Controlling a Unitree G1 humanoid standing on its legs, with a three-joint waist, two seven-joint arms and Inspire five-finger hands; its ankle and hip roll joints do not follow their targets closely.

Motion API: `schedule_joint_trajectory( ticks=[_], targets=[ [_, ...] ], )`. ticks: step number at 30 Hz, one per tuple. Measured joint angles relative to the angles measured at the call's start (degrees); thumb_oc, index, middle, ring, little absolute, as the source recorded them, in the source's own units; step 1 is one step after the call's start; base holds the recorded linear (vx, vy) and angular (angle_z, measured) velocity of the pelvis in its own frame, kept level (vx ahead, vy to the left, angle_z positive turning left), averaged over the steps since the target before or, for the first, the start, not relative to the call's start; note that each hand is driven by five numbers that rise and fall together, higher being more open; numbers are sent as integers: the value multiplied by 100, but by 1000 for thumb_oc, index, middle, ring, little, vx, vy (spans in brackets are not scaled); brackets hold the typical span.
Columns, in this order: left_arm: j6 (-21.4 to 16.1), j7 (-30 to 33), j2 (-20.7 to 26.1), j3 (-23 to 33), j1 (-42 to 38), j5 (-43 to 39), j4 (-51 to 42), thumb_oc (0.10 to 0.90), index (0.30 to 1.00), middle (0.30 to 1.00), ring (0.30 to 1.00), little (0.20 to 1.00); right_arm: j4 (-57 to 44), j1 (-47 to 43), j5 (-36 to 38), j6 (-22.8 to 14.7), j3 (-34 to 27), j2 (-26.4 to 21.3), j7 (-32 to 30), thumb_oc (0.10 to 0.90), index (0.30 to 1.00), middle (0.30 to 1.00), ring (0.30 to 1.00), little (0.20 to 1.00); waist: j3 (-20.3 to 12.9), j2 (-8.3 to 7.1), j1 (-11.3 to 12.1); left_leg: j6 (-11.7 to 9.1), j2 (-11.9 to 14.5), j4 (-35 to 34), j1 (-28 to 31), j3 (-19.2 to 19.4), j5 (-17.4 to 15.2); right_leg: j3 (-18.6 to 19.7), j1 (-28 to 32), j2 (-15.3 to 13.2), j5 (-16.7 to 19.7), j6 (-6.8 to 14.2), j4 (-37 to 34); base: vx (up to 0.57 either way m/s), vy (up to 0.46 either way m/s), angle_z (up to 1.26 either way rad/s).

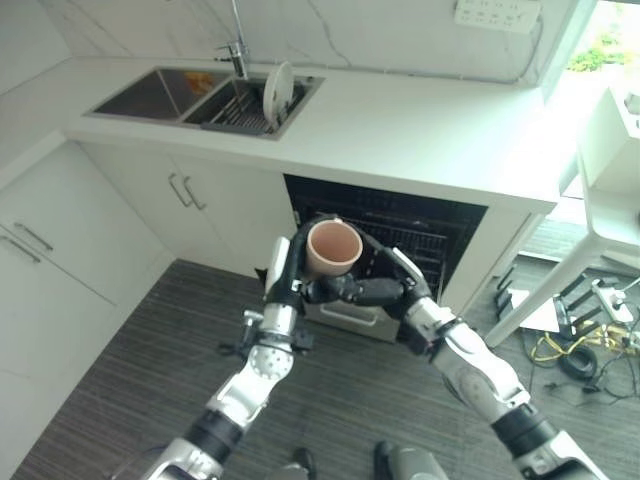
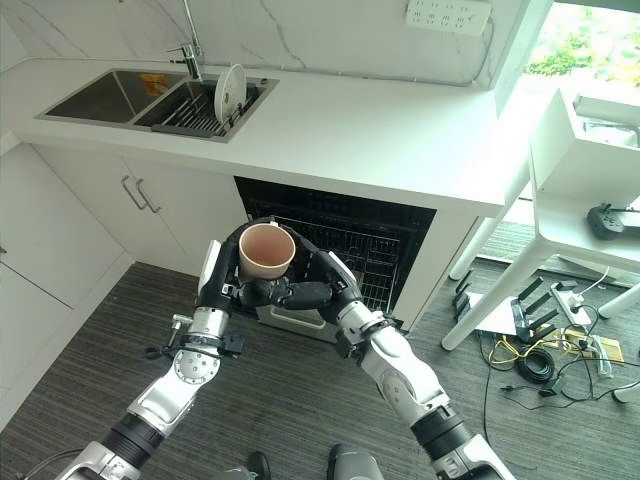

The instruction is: Place the dishes in the dishwasher.

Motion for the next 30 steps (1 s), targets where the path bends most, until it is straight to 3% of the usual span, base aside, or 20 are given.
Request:
schedule_joint_trajectory(
  ticks=[11, 17, 30],
  targets=[
    [-1, 201, -16, -140, -8, 11, 134, 400, 300, 300, 300, 300, 49, -50, 55, 24, 190, 37, -344, 800, 900, 900, 900, 900, 1, -2, 116, 5, -20, 5, 2, -89, 3, -42, 58, -21, -5, 7, -26, 5, 2, 3],
    [0, 345, -85, -187, -47, -28, 234, 400, 300, 300, 300, 300, 231, -162, 189, 13, 238, 284, -704, 800, 900, 900, 900, 900, 3, -5, 118, 6, -25, 5, -3, -97, 3, -46, 59, -25, -4, 5, -27, 0, 0, 0],
    [0, 548, -234, -292, -179, -45, 456, 400, 300, 300, 300, 300, 462, -248, 414, -249, 427, 557, -1174, 800, 900, 900, 900, 900, 4, -7, 111, 8, -28, 9, -6, -100, 2, -47, 56, -29, -6, 10, -27, 0, 0, 0]
  ],
)
